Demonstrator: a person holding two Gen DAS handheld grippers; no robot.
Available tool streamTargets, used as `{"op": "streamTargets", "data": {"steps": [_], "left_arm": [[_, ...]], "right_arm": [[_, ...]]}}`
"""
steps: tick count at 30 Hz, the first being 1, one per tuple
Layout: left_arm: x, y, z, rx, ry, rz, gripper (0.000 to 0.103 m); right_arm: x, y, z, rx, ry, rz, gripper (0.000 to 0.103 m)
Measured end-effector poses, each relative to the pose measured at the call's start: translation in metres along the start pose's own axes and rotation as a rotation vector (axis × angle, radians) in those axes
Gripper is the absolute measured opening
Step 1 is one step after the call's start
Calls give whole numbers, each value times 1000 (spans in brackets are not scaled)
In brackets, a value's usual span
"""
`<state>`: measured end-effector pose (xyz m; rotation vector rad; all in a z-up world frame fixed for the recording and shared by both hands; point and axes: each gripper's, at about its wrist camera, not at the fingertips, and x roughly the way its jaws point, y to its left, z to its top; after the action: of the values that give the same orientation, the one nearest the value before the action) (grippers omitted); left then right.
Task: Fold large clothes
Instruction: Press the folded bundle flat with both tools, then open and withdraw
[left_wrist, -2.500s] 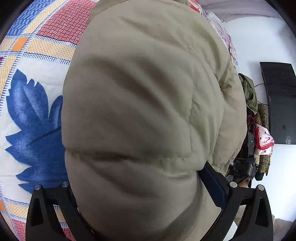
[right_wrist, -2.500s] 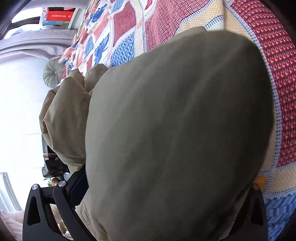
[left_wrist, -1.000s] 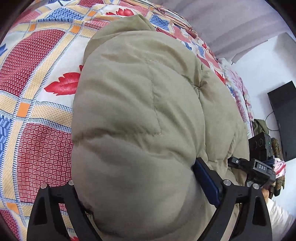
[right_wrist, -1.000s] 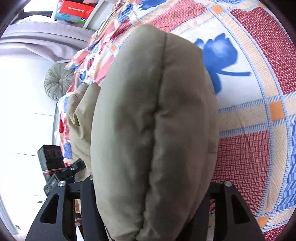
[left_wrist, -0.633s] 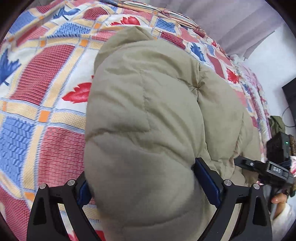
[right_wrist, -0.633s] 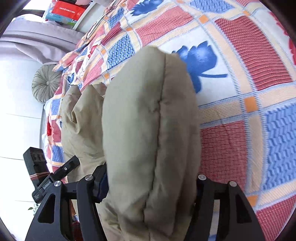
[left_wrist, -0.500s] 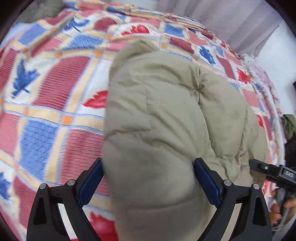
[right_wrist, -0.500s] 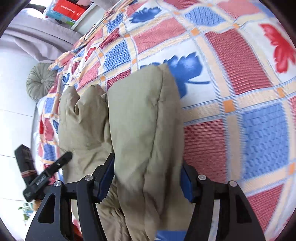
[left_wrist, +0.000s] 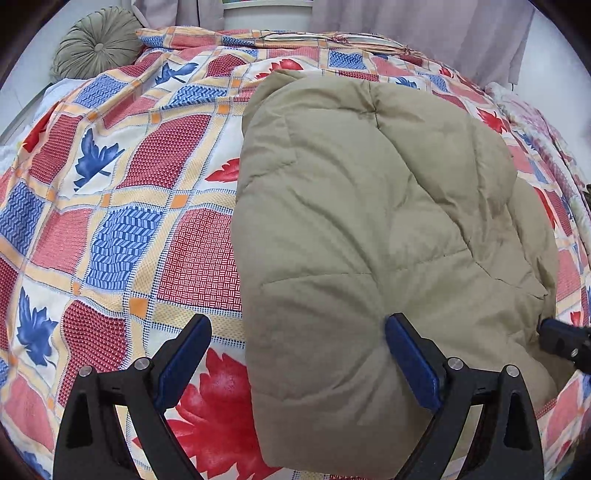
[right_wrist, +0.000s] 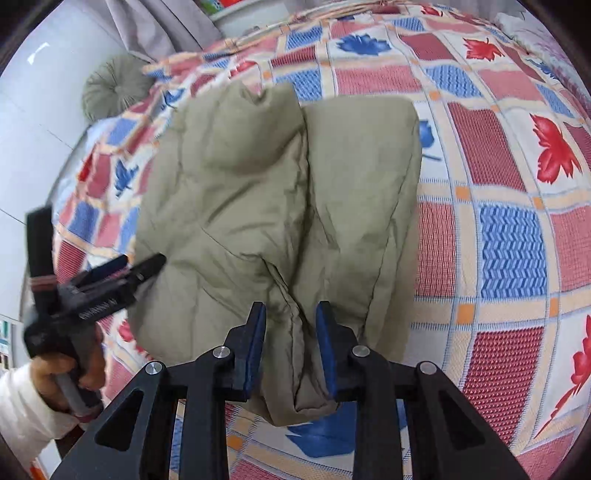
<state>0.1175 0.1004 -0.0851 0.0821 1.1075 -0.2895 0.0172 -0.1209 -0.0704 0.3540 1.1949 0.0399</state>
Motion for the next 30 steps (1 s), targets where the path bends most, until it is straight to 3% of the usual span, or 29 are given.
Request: {"op": "streamTargets", "data": {"steps": [2,7,27,30], "left_arm": [[3,0,-2,-8,12,-15,97],[6,-3,-6,-12,52,-30,103],[-38,3,-11,-30,98,27,103],[-52,4,-16,-22,87,45,103]], "right_arm": [[21,-8,-9,7,24,-45,31],[35,-23,-14,95,54,-42,31],[-25,-9,-23,146,69,-4,32],[-36,-7,-28,161,66,-4,36]]}}
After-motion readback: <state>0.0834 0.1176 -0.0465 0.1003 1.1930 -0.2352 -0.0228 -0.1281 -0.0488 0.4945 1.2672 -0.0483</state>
